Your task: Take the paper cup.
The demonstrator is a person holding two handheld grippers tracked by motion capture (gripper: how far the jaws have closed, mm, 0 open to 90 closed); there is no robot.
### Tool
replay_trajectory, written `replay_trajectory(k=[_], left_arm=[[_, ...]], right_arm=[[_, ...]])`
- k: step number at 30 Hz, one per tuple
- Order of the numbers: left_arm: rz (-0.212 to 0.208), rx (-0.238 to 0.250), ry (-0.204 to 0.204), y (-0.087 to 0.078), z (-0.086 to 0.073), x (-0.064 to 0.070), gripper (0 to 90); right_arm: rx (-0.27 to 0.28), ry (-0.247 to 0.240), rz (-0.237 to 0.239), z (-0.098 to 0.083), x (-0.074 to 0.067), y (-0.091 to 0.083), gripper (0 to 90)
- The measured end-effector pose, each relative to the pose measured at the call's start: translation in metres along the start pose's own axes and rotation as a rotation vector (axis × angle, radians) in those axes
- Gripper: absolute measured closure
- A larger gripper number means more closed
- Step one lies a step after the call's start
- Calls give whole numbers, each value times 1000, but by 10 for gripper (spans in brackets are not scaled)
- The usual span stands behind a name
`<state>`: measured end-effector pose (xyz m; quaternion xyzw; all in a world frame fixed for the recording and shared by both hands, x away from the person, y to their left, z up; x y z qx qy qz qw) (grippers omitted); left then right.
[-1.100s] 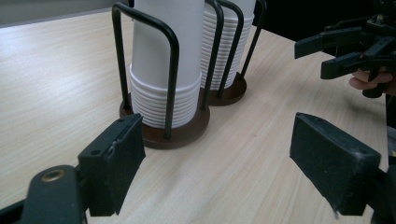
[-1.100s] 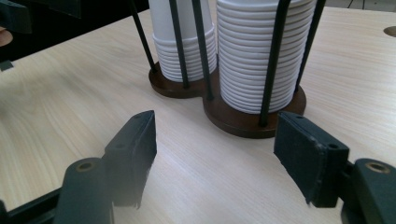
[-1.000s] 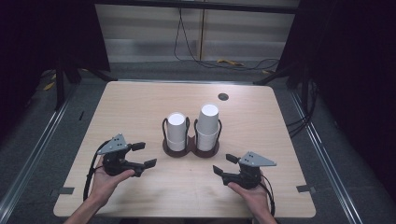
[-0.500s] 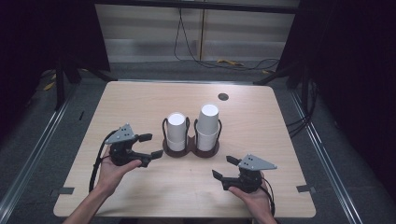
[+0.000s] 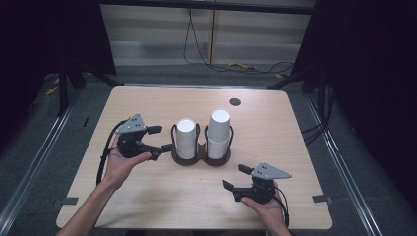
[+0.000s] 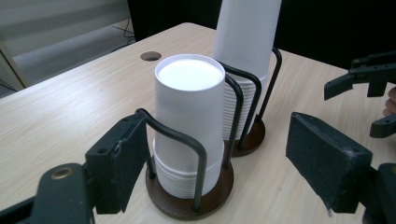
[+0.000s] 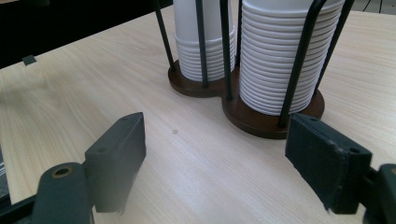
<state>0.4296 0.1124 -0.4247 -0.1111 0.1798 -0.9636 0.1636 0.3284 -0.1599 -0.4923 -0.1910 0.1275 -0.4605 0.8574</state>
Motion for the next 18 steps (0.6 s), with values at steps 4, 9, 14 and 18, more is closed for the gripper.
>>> replay_trajectory(k=[4, 9, 14, 18], left_arm=[[5, -19, 14, 4, 4, -4, 212], [-10, -42, -12, 13, 8, -11, 212], [-6, -74, -2, 19, 11, -13, 212], [3, -92, 16, 24, 15, -14, 212]], right_arm=[[-6, -2, 6, -1, 0, 1, 205], [-7, -5, 11, -1, -3, 1, 202], [-8, -1, 11, -1, -2, 1, 202], [-11, 0, 11, -2, -1, 1, 201]])
Point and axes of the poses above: each handheld gripper's, and its own axes: y roughly forward along the jaws, z roughly out of its top, x roughly to its right, the point moved 7 cm from there along y, roughly forward along the jaws, and after that the axes turned 9 degrees about -z, right-handed, at the moved point
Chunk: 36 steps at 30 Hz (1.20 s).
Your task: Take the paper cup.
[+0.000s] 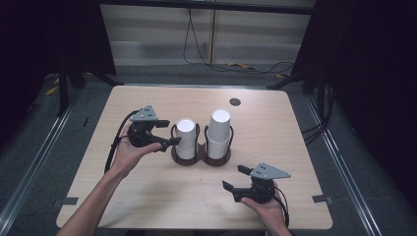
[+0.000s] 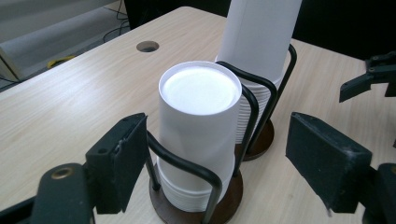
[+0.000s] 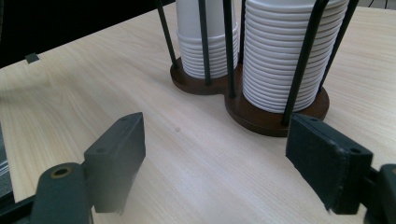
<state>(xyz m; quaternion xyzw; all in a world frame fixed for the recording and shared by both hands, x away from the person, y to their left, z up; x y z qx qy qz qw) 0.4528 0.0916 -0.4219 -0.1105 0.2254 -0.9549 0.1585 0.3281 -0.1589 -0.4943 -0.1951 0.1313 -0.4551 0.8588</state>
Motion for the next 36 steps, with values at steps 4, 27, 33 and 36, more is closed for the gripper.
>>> replay_trajectory(k=[4, 27, 33, 36], left_arm=[[1, -18, 14, 6, 8, -1, 211], [-25, -197, 43, 37, 29, -13, 212], [-7, -259, 56, 45, 28, -15, 229], [-5, -292, 59, 49, 27, -17, 241]], right_arm=[[-5, 0, 3, 0, -1, 1, 201], [-9, -2, 11, -2, -1, 0, 200], [-9, 0, 12, -2, -1, -1, 201], [-9, -2, 13, -2, -1, -1, 201]])
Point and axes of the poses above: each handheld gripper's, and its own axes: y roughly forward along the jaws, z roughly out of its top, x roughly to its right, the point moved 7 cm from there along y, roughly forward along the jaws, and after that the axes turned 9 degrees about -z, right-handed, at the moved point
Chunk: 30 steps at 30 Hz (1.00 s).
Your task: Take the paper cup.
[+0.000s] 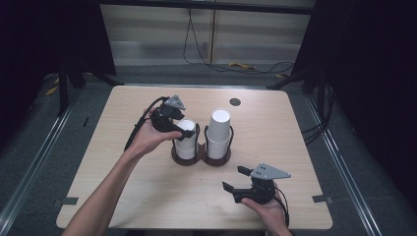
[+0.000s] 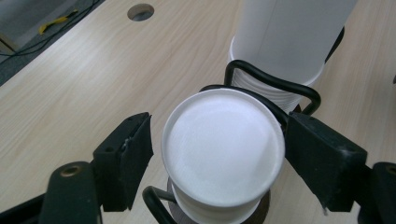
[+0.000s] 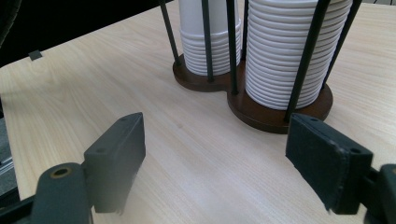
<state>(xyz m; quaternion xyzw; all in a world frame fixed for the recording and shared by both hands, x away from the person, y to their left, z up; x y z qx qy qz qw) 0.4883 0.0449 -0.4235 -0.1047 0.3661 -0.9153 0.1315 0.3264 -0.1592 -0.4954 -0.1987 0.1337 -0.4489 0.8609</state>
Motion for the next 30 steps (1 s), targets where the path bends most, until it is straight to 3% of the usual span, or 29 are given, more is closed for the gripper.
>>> replay_trajectory(k=[9, 14, 15, 18, 25, 30], left_arm=[[-6, -77, -3, 7, 0, -2, 262], [-21, -95, -4, 8, -1, -1, 294], [-19, -114, 17, 9, -1, -1, 294], [-19, -149, 14, 12, -2, -1, 300], [-26, -169, -14, 13, -1, -1, 310], [-32, -188, -1, 12, 0, -1, 315]], right_arm=[[-1, -3, 0, 0, 1, 0, 201], [-1, -3, 0, 0, 1, 0, 202], [-1, -3, 0, 0, 1, 0, 202], [0, -1, 4, 0, 1, 0, 202], [-3, 4, 0, -1, 1, -1, 202], [-1, 5, 0, -1, 1, 0, 202]])
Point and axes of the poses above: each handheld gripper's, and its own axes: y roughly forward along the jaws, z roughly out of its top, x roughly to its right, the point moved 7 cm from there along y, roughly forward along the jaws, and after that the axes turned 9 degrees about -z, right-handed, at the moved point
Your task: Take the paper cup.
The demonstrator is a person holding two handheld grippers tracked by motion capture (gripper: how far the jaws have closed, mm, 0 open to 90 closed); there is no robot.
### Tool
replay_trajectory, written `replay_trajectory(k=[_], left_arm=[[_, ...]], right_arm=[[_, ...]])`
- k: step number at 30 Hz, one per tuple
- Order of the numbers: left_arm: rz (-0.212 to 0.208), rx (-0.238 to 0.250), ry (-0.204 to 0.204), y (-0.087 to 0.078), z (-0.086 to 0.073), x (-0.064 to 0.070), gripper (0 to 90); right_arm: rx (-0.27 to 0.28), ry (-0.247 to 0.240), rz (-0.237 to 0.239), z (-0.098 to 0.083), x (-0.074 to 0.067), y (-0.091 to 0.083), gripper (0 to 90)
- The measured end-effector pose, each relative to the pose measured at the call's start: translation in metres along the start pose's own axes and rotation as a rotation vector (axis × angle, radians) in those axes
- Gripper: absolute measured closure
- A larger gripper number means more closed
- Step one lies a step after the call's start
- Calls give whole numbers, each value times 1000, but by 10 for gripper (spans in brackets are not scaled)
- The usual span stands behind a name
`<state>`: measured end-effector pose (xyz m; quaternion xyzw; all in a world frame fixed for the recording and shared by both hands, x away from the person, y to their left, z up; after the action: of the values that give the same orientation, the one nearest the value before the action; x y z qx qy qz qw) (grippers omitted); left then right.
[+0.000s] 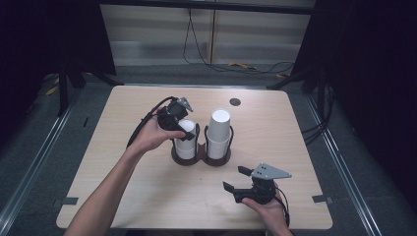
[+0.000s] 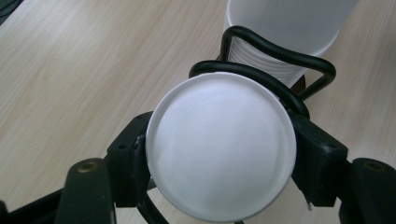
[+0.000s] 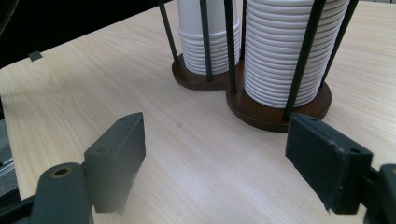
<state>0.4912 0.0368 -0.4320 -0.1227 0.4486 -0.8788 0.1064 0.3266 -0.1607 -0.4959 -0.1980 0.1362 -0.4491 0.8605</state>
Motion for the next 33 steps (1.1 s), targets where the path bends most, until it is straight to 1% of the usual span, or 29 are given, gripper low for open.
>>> replay_trajectory(k=[1, 4, 5, 7, 10, 11, 13, 17, 18, 20, 21, 22, 23, 27, 29, 30, 31, 33], left_arm=[[4, -4, 7, -1, 0, 0, 318], [1, 3, 1, -1, 0, 0, 318], [2, -1, 8, -1, 0, 0, 319], [2, 5, 5, -1, 1, 1, 320], [-3, -1, 17, -3, 1, 2, 321], [-6, 13, 6, -3, 1, 3, 323], [1, 13, 12, -5, 1, 2, 326], [3, 20, 6, -6, 1, 2, 327], [1, 15, 15, -6, 1, 2, 327], [0, 16, 17, -7, 2, 3, 330], [-1, 27, 7, -8, 2, 3, 332], [-1, 27, 7, -8, 2, 3, 332], [4, 50, -11, -10, 3, 2, 332], [1, 43, -5, -12, 2, 1, 334], [3, 67, -14, -14, 4, 2, 337], [3, 67, -14, -14, 4, 2, 337], [6, 58, -3, -16, 4, 1, 337], [5, 67, -4, -18, 5, 2, 339]], right_arm=[[1, -2, -1, 0, 0, 0, 202], [1, -2, -1, 0, 0, 0, 202], [2, -3, 0, 0, 0, 0, 202], [0, 1, 2, 0, 0, 0, 202], [2, 1, 1, 0, 0, 0, 202], [0, 4, 0, 0, 0, 0, 202], [-2, 1, 1, 0, 0, 0, 202], [-2, -1, 0, 0, 0, 1, 202], [-1, 1, 2, 0, 0, 1, 202], [-1, 3, 2, 0, 0, 1, 202], [-1, 2, 1, 0, 0, 0, 202], [-1, 2, 1, 0, 0, 0, 202], [0, 2, 4, 0, -1, 0, 202], [-1, 2, 4, 0, -1, 0, 202], [0, 3, 3, 0, 0, 1, 202], [0, 3, 3, 0, 0, 1, 202], [-1, 4, 4, 0, 0, 1, 202], [-3, 5, 2, 0, -1, 0, 202]])
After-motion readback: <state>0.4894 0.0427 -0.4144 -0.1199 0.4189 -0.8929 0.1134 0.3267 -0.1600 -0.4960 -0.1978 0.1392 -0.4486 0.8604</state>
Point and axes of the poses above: each handheld gripper's, and its own axes: y roughly forward along the jaws, z roughly out of its top, x roughly to its right, the point moved 7 cm from there along y, roughly forward along the jaws, and after that the axes turned 9 degrees about -z, right-handed, at the moved point
